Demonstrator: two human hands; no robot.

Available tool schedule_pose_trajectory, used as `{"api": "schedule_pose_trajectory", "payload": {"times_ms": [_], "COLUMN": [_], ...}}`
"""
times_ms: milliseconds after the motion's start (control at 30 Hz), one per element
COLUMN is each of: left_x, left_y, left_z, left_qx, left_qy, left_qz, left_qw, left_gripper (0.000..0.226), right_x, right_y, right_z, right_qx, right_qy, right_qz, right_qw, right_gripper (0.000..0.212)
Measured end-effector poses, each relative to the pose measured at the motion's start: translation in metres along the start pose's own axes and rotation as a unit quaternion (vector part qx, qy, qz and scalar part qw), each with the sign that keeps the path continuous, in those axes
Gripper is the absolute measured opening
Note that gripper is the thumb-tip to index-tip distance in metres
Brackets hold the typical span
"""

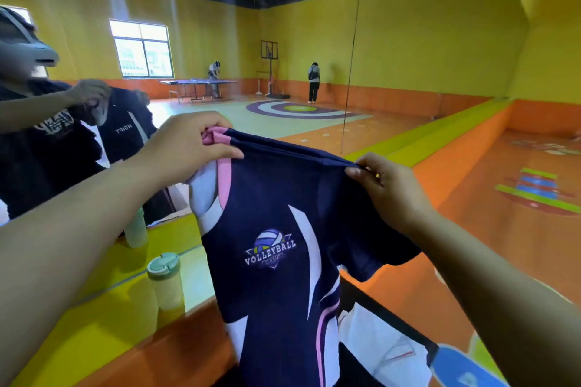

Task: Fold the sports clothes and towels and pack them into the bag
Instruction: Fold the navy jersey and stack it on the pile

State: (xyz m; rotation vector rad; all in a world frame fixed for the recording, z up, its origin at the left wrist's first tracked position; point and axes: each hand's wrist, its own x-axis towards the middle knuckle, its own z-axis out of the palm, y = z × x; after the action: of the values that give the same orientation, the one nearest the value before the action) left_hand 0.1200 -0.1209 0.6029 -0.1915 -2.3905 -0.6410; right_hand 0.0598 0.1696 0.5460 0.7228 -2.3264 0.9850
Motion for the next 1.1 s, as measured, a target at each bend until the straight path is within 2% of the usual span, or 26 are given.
{"api": "schedule_pose_trajectory", "payload": {"times_ms": [133,233,333,433,567,767,833,933,1000,1100], "left_x": [0.010,0.018,0.029,0.044,0.070,0.134,0.158,0.192,0.211,0.223], "left_y": [0.007,0.012,0.019,0.025,0.028,0.030,0.039,0.056,0.070,0.089], "left_z": [0.026,0.051,0.070,0.094,0.150,0.259,0.285,0.309,0.315,0.320], "left_qx": [-0.038,-0.082,-0.106,-0.114,-0.091,-0.030,-0.020,-0.034,-0.078,-0.209], "left_qy": [-0.008,-0.028,-0.067,-0.125,-0.196,-0.234,-0.214,-0.148,-0.118,-0.125], "left_qz": [0.013,0.014,0.031,0.048,0.077,0.085,0.083,0.064,0.042,-0.008], "left_qw": [0.999,0.996,0.992,0.984,0.973,0.968,0.973,0.986,0.989,0.970], "left_gripper": [0.007,0.013,0.009,0.011,0.013,0.008,0.009,0.005,0.013,0.020], "right_x": [-0.009,-0.018,-0.024,-0.026,-0.021,0.009,0.023,0.049,0.064,0.072], "right_y": [0.008,0.012,0.029,0.063,0.125,0.235,0.259,0.282,0.291,0.294], "right_z": [-0.027,-0.046,-0.066,-0.077,-0.073,-0.057,-0.059,-0.070,-0.081,-0.096], "right_qx": [0.023,0.085,0.118,0.077,-0.032,-0.198,-0.197,-0.126,-0.115,-0.130], "right_qy": [-0.040,-0.095,-0.157,-0.228,-0.245,-0.180,-0.129,-0.018,0.053,0.128], "right_qz": [0.016,0.049,0.097,0.169,0.204,0.267,0.291,0.303,0.280,0.243], "right_qw": [0.999,0.991,0.976,0.956,0.947,0.926,0.927,0.944,0.951,0.953], "right_gripper": [0.027,0.035,0.033,0.012,0.008,0.010,0.013,0.022,0.022,0.021]}}
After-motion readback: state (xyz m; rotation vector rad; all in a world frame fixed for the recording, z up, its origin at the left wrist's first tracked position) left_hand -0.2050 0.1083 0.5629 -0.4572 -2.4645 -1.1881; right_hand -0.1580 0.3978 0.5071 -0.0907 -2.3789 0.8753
